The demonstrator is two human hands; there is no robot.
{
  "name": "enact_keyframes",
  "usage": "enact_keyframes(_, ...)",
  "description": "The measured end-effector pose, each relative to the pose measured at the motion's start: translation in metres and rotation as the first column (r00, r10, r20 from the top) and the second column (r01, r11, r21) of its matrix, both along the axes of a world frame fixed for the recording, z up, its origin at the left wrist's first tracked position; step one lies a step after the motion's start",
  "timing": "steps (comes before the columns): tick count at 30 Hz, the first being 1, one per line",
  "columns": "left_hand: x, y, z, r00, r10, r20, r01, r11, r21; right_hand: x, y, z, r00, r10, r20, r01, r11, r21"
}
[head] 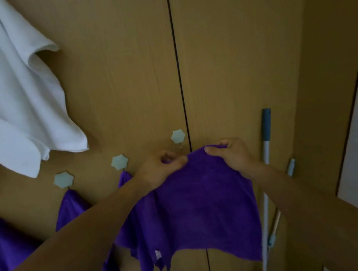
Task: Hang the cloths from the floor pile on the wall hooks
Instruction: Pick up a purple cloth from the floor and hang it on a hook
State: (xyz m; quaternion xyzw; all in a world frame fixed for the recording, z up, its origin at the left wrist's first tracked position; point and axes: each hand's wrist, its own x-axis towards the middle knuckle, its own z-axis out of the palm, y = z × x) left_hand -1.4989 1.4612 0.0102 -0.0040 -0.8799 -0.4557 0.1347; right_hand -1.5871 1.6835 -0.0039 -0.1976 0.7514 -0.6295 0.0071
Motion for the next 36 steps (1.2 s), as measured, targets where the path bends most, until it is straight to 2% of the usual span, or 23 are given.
enact_keyframes(2,-0.016,0.0,-0.005,0.999,0.047,0.002,-0.046,0.988,-0.144,-0.018,-0.014,-0.008,0.999,-0.035,-0.02,0.036,0.998,0.05)
enact_keyframes(3,-0.024,-0.001,-0.006,0.995,0.096,-0.017,-0.098,0.984,-0.15,-0.027,-0.021,-0.01,0.998,-0.057,-0.04,0.06,0.995,0.08)
enact_keyframes(6,-0.051,-0.007,-0.009,0.973,0.213,-0.085,-0.215,0.977,-0.012,-0.051,-0.04,-0.007,0.987,-0.098,-0.126,0.112,0.987,0.112)
enact_keyframes(8,-0.067,-0.009,-0.012,0.95,0.286,-0.123,-0.291,0.956,-0.03,-0.066,-0.051,-0.004,0.971,-0.121,-0.204,0.148,0.981,0.122)
enact_keyframes(10,-0.084,-0.011,-0.016,0.916,0.368,-0.16,-0.389,0.913,-0.127,-0.08,-0.063,-0.004,0.955,-0.152,-0.254,0.189,0.974,0.127)
enact_keyframes(13,-0.11,-0.015,-0.026,0.871,0.458,-0.178,-0.489,0.843,-0.224,-0.097,-0.082,-0.009,0.945,-0.185,-0.27,0.233,0.96,0.158)
enact_keyframes(16,-0.12,-0.014,-0.039,0.8,0.561,-0.213,-0.6,0.753,-0.27,-0.105,-0.091,-0.022,0.946,-0.232,-0.225,0.26,0.959,0.108)
enact_keyframes(18,-0.119,-0.013,-0.054,0.79,0.588,-0.176,-0.613,0.738,-0.283,-0.107,-0.091,-0.033,0.951,-0.235,-0.199,0.262,0.958,0.119)
enact_keyframes(20,-0.119,-0.012,-0.069,0.804,0.592,-0.048,-0.588,0.783,-0.204,-0.108,-0.09,-0.044,0.961,-0.228,-0.159,0.254,0.953,0.168)
enact_keyframes(21,-0.12,-0.011,-0.073,0.815,0.578,0.036,-0.573,0.813,-0.1,-0.109,-0.09,-0.048,0.965,-0.232,-0.125,0.251,0.953,0.17)
enact_keyframes(22,-0.121,-0.01,-0.074,0.831,0.538,0.141,-0.55,0.832,0.067,-0.11,-0.09,-0.05,0.97,-0.234,-0.069,0.242,0.958,0.152)
enact_keyframes(23,-0.123,-0.007,-0.073,0.853,0.448,0.268,-0.513,0.814,0.272,-0.111,-0.09,-0.05,0.975,-0.22,0.019,0.215,0.968,0.13)
enact_keyframes(24,-0.123,-0.002,-0.07,0.862,0.314,0.398,-0.481,0.753,0.449,-0.111,-0.089,-0.05,0.975,-0.184,0.129,0.171,0.98,0.106)
enact_keyframes(26,-0.125,0.002,-0.07,0.845,0.106,0.524,-0.449,0.672,0.589,-0.108,-0.087,-0.052,0.947,-0.096,0.306,0.067,0.992,0.106)
enact_keyframes(27,-0.126,0.002,-0.072,0.836,0.076,0.543,-0.446,0.671,0.592,-0.106,-0.087,-0.054,0.948,-0.088,0.306,0.034,0.983,0.178)
enact_keyframes(30,-0.128,0.003,-0.083,0.827,0.104,0.552,-0.426,0.757,0.495,-0.102,-0.089,-0.056,0.985,-0.165,0.056,0.115,0.858,0.5)
enact_keyframes(32,-0.124,0.002,-0.096,0.827,0.235,0.511,-0.429,0.851,0.303,-0.098,-0.089,-0.06,0.955,-0.218,-0.201,0.296,0.69,0.661)
enact_keyframes(33,-0.121,0.001,-0.101,0.828,0.332,0.453,-0.444,0.88,0.167,-0.096,-0.087,-0.064,0.923,-0.22,-0.314,0.38,0.637,0.67)
enact_keyframes(34,-0.117,0.001,-0.104,0.824,0.43,0.369,-0.467,0.884,0.012,-0.094,-0.084,-0.069,0.889,-0.208,-0.408,0.439,0.642,0.629)
enact_keyframes(36,-0.108,0.004,-0.103,0.791,0.591,0.159,-0.544,0.798,-0.258,-0.089,-0.08,-0.078,0.858,-0.167,-0.486,0.403,0.807,0.433)
